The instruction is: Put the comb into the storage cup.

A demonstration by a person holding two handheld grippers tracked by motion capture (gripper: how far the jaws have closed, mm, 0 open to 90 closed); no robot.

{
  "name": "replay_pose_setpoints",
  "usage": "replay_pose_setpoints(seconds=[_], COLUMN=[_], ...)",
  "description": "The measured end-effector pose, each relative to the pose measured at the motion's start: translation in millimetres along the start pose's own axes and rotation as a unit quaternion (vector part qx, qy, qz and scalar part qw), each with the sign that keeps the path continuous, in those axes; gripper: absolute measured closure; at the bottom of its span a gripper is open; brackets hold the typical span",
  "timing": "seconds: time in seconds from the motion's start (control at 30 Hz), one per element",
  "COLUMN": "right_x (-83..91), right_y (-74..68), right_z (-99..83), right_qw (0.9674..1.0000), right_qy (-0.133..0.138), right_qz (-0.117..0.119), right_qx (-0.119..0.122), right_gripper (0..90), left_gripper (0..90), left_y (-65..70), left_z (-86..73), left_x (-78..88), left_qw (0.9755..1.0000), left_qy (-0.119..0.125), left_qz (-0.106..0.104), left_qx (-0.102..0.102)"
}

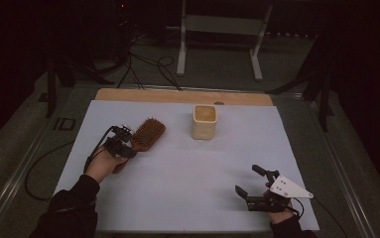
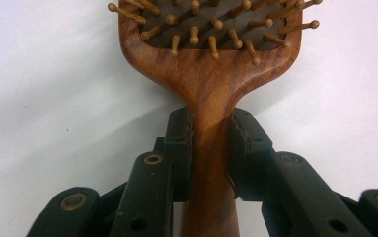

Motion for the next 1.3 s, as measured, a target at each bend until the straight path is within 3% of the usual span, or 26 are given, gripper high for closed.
replay_pose_setpoints(seconds=[0.3,0.7,0.9,1.03,1.13,1.17,1.2,1.3], right_x=[-0.5,-1.2,-1.7,-1.9,-2.6,-2.6,-2.8,-2.1], right_y=[-0.2,-0.8,0.7,2.0,4.0,4.0,4.7,7.3], right_z=[0.1,-0.2,-1.2,-1.3,-2.1,-2.1,-1.9,2.3], right_qw=[1.0,1.0,1.0,0.9999,0.9996,0.9996,0.9995,0.9988], right_qy=[0.001,0.0,-0.005,-0.008,-0.017,-0.017,-0.019,-0.022], right_qz=[0.0,0.001,-0.003,-0.01,-0.019,-0.019,-0.025,-0.043], right_qx=[-0.001,0.001,-0.001,-0.006,-0.009,-0.009,-0.011,-0.013], right_gripper=[8.9,8.9,9.0,9.0,9.0,9.0,9.0,8.9], left_gripper=[73.5,73.4,73.4,73.4,73.4,73.4,73.4,73.4], left_y=[16.7,53.0,76.0,85.6,90.8,90.8,93.8,98.8], left_z=[3.6,11.1,16.6,20.2,22.5,22.5,23.7,23.7], left_x=[22.8,40.1,40.3,39.1,38.6,38.6,38.1,37.1], left_qw=[0.9978,0.9894,0.9803,0.9765,0.9724,0.9724,0.9701,0.9666], left_qy=[0.058,0.125,0.167,0.184,0.2,0.2,0.21,0.221], left_qz=[-0.028,-0.056,-0.08,-0.084,-0.094,-0.094,-0.093,-0.096], left_qx=[-0.014,-0.049,-0.067,-0.074,-0.074,-0.074,-0.078,-0.088])
Point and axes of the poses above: each handheld gripper's, and its own axes: x roughly backward along the jaws, z roughly out of its top, y roughly to its right, the point moved 5 cm from there along -x, roughly forward along the jaws, and after that the axes turned 8 degrees about -z, right-handed, at the moved point
